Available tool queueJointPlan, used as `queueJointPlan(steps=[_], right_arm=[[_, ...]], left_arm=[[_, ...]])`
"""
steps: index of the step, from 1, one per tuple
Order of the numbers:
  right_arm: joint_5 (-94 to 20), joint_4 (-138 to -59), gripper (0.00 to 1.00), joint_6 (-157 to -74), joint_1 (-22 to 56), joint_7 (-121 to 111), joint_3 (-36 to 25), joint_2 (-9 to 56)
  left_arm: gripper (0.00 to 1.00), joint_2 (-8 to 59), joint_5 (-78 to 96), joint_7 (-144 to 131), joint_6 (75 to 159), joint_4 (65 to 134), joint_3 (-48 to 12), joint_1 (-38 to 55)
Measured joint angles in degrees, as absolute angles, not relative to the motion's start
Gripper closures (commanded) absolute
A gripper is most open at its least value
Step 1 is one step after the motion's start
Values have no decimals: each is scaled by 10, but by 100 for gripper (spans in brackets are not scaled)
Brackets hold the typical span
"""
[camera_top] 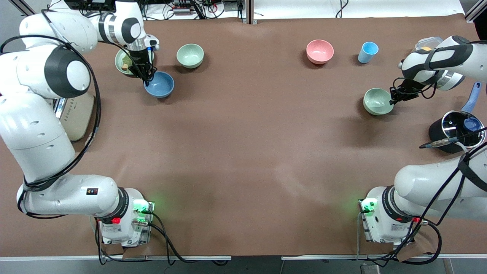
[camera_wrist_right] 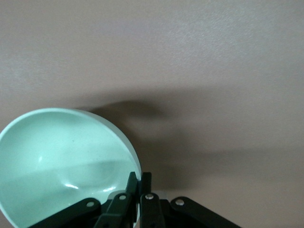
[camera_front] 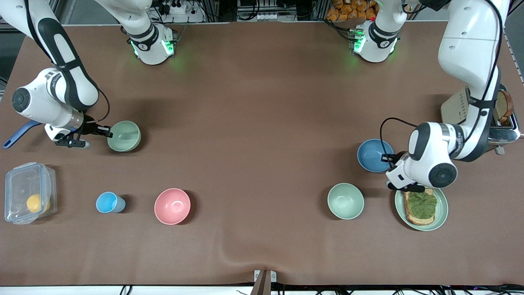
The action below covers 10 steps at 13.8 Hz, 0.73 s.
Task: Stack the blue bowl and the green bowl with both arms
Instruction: 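Grasp the green bowl with the right gripper while the left gripper grasps the blue bowl, then carry the green bowl with the right gripper while the left gripper carries the blue bowl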
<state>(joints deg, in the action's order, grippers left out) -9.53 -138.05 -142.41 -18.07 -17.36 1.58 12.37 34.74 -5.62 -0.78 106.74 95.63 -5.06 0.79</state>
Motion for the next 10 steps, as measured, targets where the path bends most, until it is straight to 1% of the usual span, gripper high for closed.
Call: queueJointPlan(steps=[2,5,10], right_arm=[[-103,-1370,100,-1386,-176,-147,18,124],[-104,-1324,100,-1298,-152,-75,18,120],[-108,-1295,100,-1248,-139,-8,22,111]], left_arm=[[100,323,-56,-8,1067,954,-51,8],[100,282,-56,-8,1066,953,-57,8],[100,233,-12,-40,1048,953,-76,7]])
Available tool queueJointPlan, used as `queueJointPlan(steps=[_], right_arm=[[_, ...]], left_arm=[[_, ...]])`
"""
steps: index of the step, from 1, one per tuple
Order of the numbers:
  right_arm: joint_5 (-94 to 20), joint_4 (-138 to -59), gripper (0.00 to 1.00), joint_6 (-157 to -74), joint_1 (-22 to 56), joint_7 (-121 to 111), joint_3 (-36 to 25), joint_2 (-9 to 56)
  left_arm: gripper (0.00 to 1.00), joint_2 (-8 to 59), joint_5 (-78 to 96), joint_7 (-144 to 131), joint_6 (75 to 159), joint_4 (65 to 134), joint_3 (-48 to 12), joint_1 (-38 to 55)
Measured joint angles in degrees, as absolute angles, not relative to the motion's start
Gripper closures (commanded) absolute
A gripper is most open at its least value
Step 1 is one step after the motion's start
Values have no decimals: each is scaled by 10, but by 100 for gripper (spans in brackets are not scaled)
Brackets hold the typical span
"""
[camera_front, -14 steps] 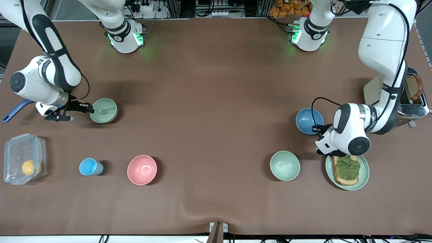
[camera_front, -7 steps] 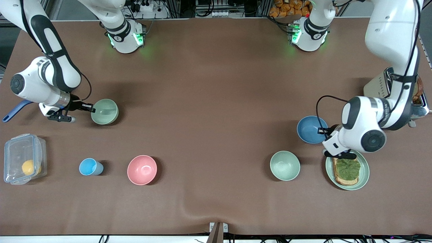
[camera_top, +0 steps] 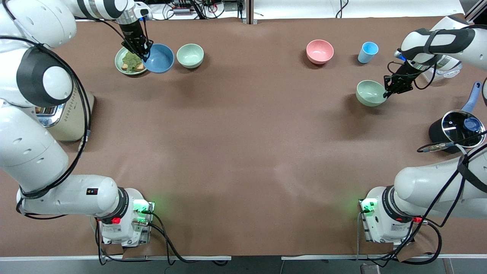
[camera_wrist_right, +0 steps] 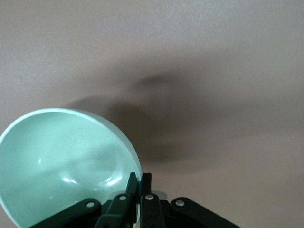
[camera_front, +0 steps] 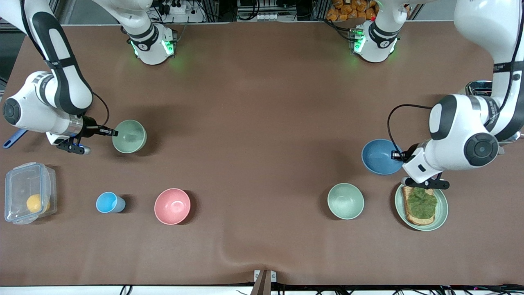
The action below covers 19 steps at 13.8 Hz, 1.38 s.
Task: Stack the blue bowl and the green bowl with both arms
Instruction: 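Carry the green bowl with the right gripper while the left gripper carries the blue bowl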
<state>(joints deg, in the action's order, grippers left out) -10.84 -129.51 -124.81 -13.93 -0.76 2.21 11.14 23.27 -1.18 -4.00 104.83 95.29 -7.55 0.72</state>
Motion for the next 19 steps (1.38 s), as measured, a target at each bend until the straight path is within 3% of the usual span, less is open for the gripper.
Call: queueJointPlan(steps=[12,19], right_arm=[[-167,-1236,100,-1217,98,424,45,67],[-227,-1226,100,-1285,193,563,45,75]], left_arm=[[100,218,1,-214,1033,947,-184,10],[100,219,21,-224,1002,950,-198,9]])
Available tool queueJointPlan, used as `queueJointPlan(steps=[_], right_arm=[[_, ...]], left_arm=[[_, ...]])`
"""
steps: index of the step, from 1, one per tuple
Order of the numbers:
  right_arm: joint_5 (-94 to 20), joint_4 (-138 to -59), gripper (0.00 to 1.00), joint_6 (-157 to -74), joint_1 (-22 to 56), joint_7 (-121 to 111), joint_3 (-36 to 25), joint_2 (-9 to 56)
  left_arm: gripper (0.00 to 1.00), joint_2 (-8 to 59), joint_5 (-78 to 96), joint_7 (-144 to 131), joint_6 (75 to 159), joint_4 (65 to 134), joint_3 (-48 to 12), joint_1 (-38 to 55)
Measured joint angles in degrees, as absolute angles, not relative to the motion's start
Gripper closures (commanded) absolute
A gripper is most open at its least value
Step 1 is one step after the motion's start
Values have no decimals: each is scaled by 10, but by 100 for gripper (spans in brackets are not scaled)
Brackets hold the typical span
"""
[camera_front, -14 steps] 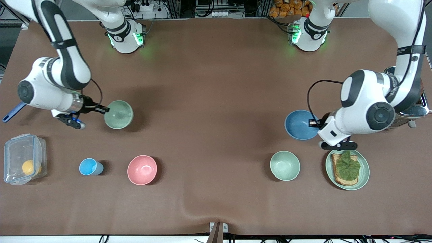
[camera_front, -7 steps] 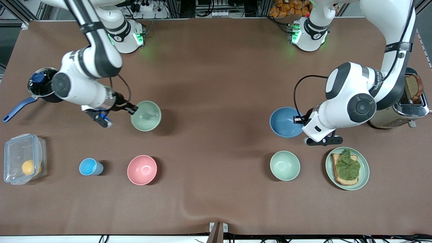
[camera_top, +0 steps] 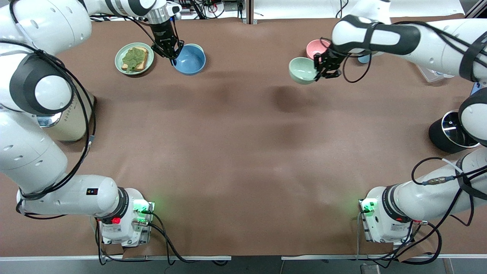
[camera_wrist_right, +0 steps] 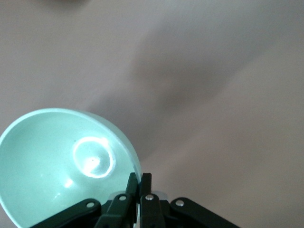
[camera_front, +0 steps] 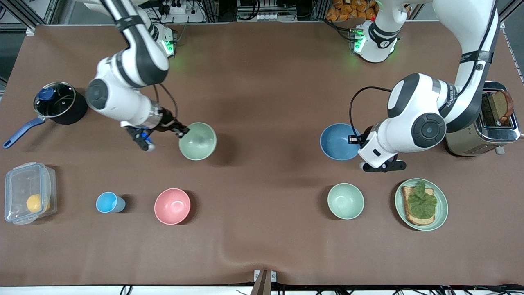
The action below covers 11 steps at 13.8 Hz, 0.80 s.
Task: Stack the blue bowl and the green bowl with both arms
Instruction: 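Carry the green bowl with the right gripper while the left gripper carries the blue bowl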
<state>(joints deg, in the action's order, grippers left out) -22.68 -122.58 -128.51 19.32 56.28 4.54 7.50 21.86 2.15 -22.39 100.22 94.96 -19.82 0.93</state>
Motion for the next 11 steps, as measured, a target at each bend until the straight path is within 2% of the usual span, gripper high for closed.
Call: queueJointPlan(steps=[4,11], right_arm=[[-227,-1220,100,-1366,283,681,46,110],[-168,-1122,100,-1404,373,872,44,225]], left_arm=[[100,220,28,-225,989,953,-198,5],[100,227,35,-239,988,955,-203,17]])
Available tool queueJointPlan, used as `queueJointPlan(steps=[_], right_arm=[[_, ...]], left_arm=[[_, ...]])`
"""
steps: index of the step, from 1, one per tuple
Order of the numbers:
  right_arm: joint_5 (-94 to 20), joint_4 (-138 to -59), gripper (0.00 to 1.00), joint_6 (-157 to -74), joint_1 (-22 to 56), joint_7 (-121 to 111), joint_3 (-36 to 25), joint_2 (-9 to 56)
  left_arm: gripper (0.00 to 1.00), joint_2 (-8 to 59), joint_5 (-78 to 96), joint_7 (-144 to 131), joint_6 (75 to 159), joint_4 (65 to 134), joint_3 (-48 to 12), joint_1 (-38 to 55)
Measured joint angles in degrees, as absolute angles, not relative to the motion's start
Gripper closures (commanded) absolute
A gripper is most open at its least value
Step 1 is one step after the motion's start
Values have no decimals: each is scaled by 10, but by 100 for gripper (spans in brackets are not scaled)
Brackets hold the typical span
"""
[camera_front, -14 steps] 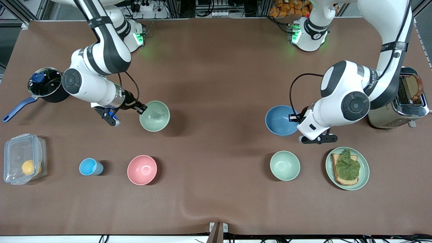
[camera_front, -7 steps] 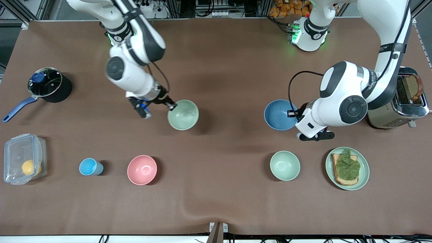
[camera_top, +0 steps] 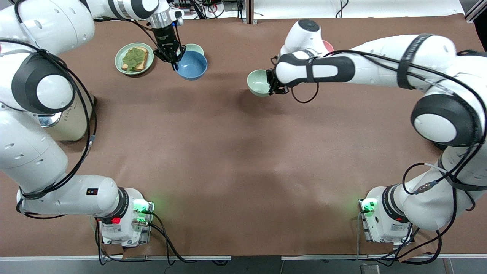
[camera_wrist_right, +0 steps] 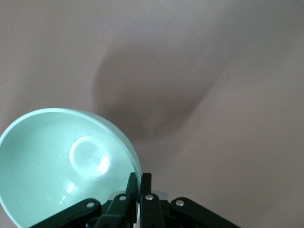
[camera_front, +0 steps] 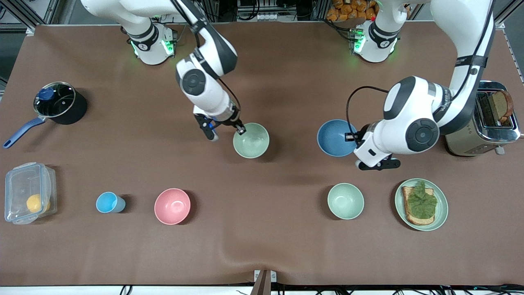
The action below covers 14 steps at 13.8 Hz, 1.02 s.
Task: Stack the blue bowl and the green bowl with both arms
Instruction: 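Carry the green bowl with the right gripper while the left gripper carries the blue bowl, then hold the green bowl down while the left gripper brings the blue bowl above it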
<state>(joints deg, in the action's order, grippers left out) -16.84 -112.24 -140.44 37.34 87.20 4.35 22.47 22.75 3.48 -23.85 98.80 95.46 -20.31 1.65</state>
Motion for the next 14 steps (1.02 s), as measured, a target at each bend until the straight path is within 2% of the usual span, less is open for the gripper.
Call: queueJointPlan(steps=[4,9,10,11,12,13,14], right_arm=[[-143,-1089,100,-1447,408,936,42,288],[-138,-1081,100,-1468,427,957,35,308],[-135,-1081,84,-1471,432,962,32,311],[-134,-1081,48,-1473,436,963,29,314],[-134,-1080,6,-1474,438,964,28,316],[-134,-1079,0,-1474,438,964,27,317],[-134,-1078,0,-1475,438,964,26,317]], left_arm=[[100,229,35,-250,988,956,-206,25],[100,232,35,-250,988,956,-206,23],[100,232,35,-250,988,956,-206,23],[100,234,35,-250,988,956,-206,23],[100,235,35,-250,988,956,-206,23],[100,236,35,-250,988,956,-206,23],[100,236,35,-250,988,956,-206,23]])
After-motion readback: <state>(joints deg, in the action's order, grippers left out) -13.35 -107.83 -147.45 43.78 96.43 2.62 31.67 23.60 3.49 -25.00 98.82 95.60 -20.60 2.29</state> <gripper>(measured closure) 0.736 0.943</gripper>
